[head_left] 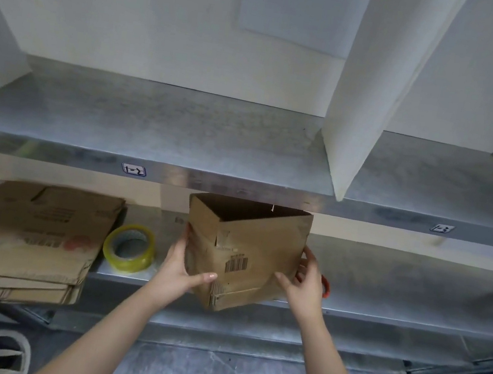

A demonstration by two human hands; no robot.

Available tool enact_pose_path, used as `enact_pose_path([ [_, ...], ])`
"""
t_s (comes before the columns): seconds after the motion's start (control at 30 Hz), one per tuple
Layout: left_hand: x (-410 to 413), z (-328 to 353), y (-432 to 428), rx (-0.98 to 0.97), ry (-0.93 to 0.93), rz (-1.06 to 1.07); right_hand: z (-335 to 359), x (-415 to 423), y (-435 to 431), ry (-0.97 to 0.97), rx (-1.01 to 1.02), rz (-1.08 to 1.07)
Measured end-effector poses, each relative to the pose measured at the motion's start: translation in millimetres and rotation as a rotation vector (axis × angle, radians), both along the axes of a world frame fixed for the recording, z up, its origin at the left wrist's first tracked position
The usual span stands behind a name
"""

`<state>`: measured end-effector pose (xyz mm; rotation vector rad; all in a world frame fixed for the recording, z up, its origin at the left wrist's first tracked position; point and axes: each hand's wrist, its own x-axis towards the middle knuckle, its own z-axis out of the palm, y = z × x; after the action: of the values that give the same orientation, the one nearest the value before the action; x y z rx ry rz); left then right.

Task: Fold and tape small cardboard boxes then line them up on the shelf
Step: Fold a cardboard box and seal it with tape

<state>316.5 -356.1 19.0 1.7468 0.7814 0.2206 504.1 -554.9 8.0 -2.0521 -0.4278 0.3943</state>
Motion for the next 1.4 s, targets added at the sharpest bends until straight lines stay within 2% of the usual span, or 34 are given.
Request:
enact_pose_path([
  [0.1,0,-3,-1,0.079,-0.067,0.091,-4,-5,-4,0.065,0.117,0.002],
  [0.23,1,-1,-6,0.032,-0.109,-0.007,-4,-8,-6,0.114,0.153,0.029],
  [0.37,8,6,-5,0.183,-0.064,0.131,3,-6,-8,0.035,0.124,0.078],
  [0.43,9,8,-2,0.241,-0.072,0.103,6,-4,-10,-0.032,0.108,0.132],
  [0.53,6,11,3,0.216,-0.058,-0.016,5,-3,-11,-0.122,0.014,0.213],
  [0.73,4,14,1,0.173,-0.080,-0.081,13,-2,-13,-0.034,0.169,0.163],
  [0.87,8,23,0,0.134,-0.049,0.014,25,8,-5,0.124,0.247,0.151],
  [1.0,18,38,11,0.196,-0.013,0.041,38,27,3,0.279,0.149,0.201],
  [1.2,35,51,30,0.021,0.037,-0.160,44,49,14,0.346,0.145,0.334],
  [1.4,37,34,19,0.136,0.040,-0.152,22,45,-6,0.386,0.167,0.290],
])
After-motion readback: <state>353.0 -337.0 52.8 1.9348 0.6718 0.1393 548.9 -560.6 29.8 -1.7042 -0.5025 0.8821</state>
